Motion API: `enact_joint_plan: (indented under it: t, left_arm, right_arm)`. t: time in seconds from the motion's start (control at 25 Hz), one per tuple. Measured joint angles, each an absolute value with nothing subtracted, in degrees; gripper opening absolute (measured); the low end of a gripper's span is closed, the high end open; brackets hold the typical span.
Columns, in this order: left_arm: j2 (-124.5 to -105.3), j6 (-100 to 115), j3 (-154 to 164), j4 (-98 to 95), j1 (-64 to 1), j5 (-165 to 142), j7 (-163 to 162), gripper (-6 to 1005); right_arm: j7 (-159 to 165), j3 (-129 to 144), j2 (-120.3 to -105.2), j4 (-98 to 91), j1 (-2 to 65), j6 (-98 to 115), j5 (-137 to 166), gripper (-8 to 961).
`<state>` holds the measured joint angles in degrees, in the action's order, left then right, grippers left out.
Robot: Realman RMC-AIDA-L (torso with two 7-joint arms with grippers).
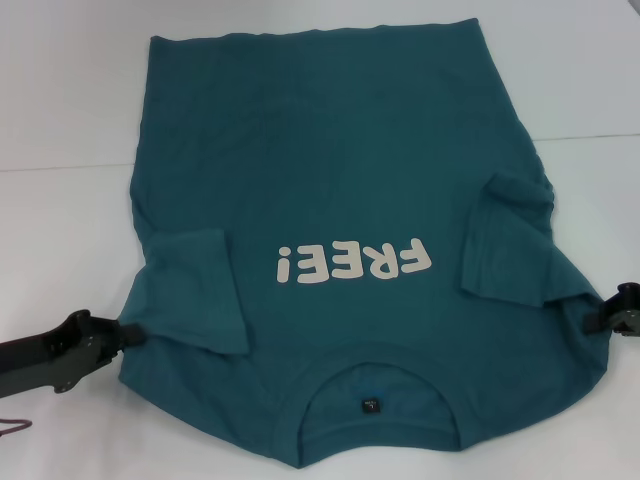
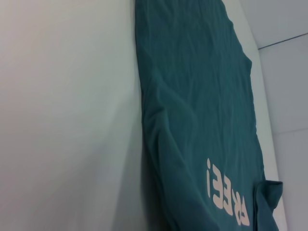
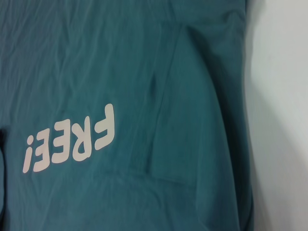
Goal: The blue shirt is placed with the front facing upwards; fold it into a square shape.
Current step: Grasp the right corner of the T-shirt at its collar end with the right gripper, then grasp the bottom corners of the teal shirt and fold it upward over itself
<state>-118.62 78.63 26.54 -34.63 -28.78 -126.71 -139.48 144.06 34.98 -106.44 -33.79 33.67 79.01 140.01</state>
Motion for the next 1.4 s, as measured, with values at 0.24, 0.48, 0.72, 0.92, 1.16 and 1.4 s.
enact_joint_plan:
  t: [0.24, 0.48, 0.72, 0.92, 1.16, 1.4]
  left_arm:
    - [-118.31, 80.44, 26.97, -35.13, -28.75, -128.04, -139.48, 22]
    - [-117.81, 85.74, 27.03, -37.98, -28.73, -131.85, -140.49, 21]
    - [-117.71, 90.23, 27.07, -40.95, -27.97, -137.06, -142.08, 23]
    - [-117.93, 94.5, 26.99, -43.67, -26.67, -139.49, -142.34, 24]
    - [-118.3, 98.86, 26.73, -46.6, -24.4, -139.55, -142.47, 24]
    - [-118.62, 104.0, 26.8, -49.04, -22.12, -139.95, -142.5, 23]
  right_arm:
    - [143.77, 34.98, -105.97, -34.02, 33.53, 80.98, 140.09, 2]
    - [144.14, 35.02, -105.02, -36.1, 33.71, 87.4, 142.58, 2]
    - [144.31, 34.95, -105.07, -39.38, 33.33, 92.03, 146.34, 2]
    - [144.32, 34.7, -105.55, -40.42, 32.74, 95.25, 148.11, 2]
    - [144.32, 34.95, -106.08, -41.9, 30.96, 99.77, 148.16, 2]
    - [144.17, 35.17, -107.36, -47.37, 27.29, 104.32, 148.19, 3]
